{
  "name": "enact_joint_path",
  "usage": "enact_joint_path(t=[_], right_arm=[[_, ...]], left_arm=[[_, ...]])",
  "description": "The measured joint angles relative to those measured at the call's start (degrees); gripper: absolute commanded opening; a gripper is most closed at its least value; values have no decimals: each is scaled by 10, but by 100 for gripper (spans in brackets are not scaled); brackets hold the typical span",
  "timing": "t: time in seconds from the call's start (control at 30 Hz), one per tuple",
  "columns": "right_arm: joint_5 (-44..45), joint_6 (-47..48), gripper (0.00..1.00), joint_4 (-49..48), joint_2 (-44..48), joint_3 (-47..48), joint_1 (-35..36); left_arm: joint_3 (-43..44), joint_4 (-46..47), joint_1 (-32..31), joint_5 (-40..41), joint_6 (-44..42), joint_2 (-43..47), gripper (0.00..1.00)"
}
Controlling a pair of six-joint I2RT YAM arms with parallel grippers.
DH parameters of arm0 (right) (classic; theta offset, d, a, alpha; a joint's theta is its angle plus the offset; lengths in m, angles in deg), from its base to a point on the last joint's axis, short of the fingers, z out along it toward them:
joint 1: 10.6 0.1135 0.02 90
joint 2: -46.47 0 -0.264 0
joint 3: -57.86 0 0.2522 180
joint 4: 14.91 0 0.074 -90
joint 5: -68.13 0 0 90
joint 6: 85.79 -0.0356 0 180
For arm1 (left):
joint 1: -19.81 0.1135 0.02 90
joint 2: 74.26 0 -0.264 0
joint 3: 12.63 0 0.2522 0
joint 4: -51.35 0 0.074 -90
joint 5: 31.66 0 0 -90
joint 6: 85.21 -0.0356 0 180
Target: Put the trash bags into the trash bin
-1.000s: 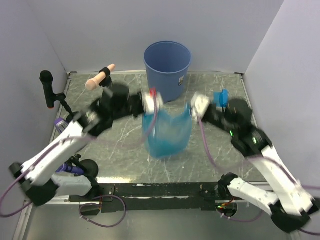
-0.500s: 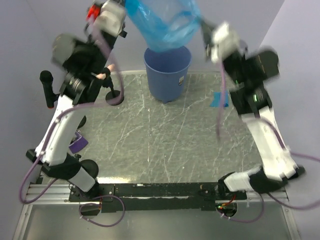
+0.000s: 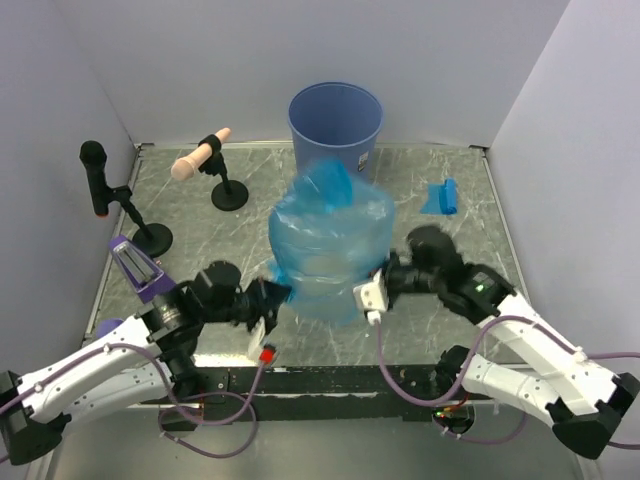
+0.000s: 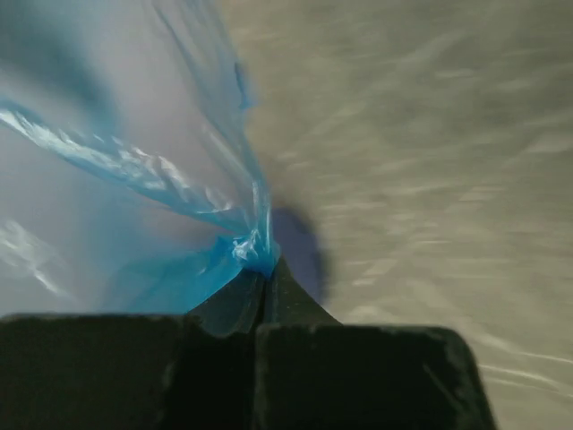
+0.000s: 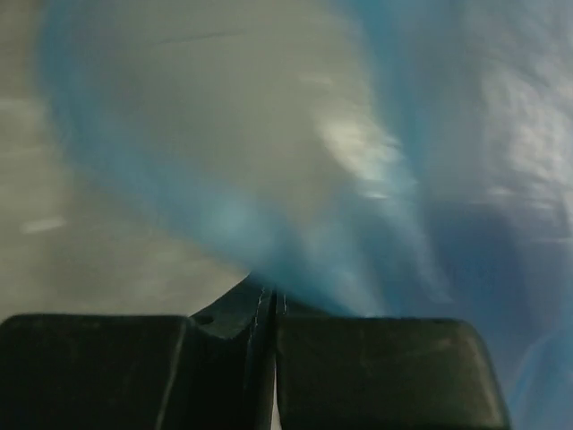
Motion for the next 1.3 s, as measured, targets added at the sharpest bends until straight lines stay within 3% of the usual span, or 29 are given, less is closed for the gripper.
enact_joint_path(t=[0.07, 0.17, 0.3, 0.37, 0.4, 0.6, 0.8, 1.0, 1.17, 1.3], right_arm=[[-1, -21, 0, 102, 3, -55, 1], [-10, -60, 0, 169, 83, -77, 9], [-19, -143, 57, 177, 124, 14, 12], [-22, -194, 78, 177, 92, 73, 12], [-25, -225, 82, 175, 67, 107, 12], [-56, -357, 85, 155, -61, 254, -19], [-114, -431, 85, 109, -200, 405, -111], [-68, -392, 85, 74, -386, 504, -144], [-38, -358, 84, 93, -579, 647, -163], [-24, -343, 81, 102, -646, 682, -173]], left_arm=[[-37, -70, -3, -7, -7, 28, 1], [-35, -94, -8, -19, 13, 88, 1], [30, -109, -11, -23, 97, 98, 1], [57, -115, -11, -16, 164, 86, 1], [70, -120, -11, -8, 210, 78, 1], [139, -154, -11, 41, 440, 17, 1], [141, -172, 13, 94, 589, 12, 1], [165, -184, 85, 66, 686, 11, 1], [156, -162, 195, 28, 735, 27, 1], [154, -141, 285, -14, 768, 39, 1]])
